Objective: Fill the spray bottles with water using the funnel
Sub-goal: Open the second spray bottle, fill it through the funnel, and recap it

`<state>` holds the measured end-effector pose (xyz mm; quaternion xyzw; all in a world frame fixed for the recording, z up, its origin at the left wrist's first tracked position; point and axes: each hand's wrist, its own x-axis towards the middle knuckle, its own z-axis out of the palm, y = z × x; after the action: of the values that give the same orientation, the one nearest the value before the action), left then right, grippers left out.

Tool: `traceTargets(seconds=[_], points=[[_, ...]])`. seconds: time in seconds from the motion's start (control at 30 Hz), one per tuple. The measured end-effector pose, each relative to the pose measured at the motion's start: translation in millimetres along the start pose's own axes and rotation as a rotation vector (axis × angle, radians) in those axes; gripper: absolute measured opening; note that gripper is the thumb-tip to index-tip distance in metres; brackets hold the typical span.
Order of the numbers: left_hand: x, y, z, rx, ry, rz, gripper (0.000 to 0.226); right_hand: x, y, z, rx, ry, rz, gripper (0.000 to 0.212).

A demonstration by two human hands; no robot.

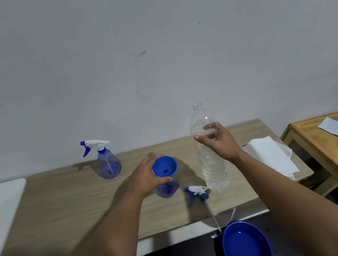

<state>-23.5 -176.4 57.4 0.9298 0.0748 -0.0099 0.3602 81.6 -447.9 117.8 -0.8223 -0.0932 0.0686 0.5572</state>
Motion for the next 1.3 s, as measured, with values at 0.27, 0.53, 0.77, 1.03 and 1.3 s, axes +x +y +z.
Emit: traceTargets(seconds=[0.27, 0.53, 0.77, 1.03, 1.3], points=[[2, -2, 0, -0.026, -0.002, -0.011, 0.087, 37, 8, 22, 0.147, 0.197, 0.040, 0.062], [1, -4, 0, -0.042, -0.009, -0.025, 0.096, 61, 31, 49, 0.180, 0.252, -0.019, 0.062], [2, -5, -2, -0.023, -0.007, -0.037, 0.092, 65, 39, 64, 0.187, 0.256, 0.023, 0.067], [2, -5, -5, -0.024, -0.003, -0.048, 0.092, 66, 54, 64, 0.145, 0.227, 0.014, 0.076], [2, 0, -6, -0.049, -0.010, -0.083, 0.098, 54, 63, 47, 0.026, 0.114, 0.142, 0.091]])
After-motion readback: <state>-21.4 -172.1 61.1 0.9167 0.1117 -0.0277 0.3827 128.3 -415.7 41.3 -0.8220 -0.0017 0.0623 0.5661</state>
